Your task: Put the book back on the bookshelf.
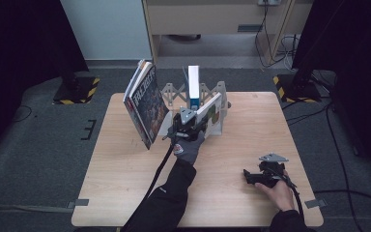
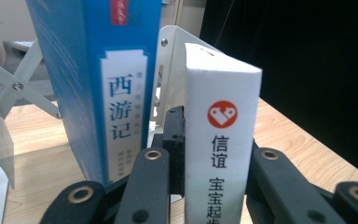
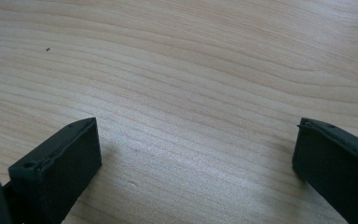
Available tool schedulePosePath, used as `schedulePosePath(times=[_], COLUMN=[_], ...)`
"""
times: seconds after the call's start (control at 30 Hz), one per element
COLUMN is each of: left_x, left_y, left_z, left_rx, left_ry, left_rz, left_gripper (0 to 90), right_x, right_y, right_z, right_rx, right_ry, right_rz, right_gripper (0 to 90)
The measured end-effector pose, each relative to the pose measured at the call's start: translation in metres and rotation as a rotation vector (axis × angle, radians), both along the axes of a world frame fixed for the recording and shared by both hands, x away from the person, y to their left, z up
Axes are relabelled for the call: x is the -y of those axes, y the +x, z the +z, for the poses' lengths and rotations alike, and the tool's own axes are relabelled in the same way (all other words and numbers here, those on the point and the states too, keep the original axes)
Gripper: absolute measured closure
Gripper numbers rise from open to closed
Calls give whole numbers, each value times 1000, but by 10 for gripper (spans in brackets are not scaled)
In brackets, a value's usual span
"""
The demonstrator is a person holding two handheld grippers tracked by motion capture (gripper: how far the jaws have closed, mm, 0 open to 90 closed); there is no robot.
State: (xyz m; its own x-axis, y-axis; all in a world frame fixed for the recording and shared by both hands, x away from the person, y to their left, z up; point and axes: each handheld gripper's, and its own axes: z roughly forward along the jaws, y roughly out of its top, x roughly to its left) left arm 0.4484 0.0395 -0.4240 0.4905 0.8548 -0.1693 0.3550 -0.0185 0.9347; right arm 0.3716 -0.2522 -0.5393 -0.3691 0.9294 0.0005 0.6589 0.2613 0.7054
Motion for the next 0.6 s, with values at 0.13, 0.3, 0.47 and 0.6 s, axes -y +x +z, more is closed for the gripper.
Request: schedulePosePath(times=[0.13,0.3,0.47,0.6], left_x=[5,9,15,18], left_y=[3,7,10,14], left_z=[-2,-6,-9,-12], left_rx=[-1,-4,8,7], left_ry=[-4,1,18,18], left_rz=[4,21,22,33], left_gripper=[746,746,745,745], right_x=[0,-1,-1,0], right_y=[0,0,0,0], right_z=[0,0,0,0], right_rx=[0,0,0,0], right_ry=[0,2,3,1], right_rz=[0,-7,-8,-7], right_gripper=[14,14,14,14])
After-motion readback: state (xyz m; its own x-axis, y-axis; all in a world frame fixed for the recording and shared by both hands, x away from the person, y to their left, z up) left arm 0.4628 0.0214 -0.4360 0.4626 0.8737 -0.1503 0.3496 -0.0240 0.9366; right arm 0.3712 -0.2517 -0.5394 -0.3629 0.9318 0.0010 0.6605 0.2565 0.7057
